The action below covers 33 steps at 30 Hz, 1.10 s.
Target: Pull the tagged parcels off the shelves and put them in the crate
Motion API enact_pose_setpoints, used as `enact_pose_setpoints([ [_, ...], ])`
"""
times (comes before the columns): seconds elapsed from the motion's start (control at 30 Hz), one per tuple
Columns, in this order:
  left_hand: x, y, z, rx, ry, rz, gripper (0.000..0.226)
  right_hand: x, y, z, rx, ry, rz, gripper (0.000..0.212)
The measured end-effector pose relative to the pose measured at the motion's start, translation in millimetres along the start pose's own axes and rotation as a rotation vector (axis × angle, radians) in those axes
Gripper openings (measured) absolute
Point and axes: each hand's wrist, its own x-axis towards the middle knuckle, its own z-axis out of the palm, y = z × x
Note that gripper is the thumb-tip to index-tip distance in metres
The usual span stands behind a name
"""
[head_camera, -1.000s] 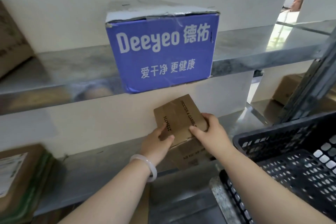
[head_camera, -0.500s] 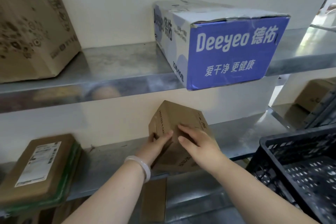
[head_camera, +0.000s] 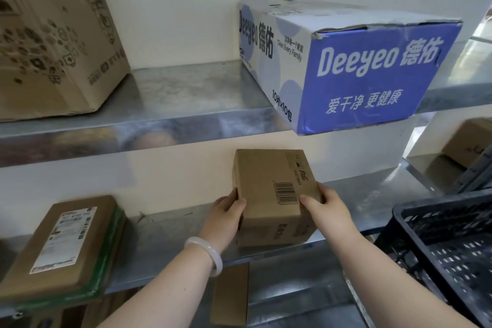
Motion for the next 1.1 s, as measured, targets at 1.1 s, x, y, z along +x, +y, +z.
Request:
enact_pose_setpoints([
  [1.1,27.2,7.5,-8.5,0.258,-0.051,0.196,0.062,-7.2,-11.1,24.9,-0.374,-0.17,-0.281,0.058],
])
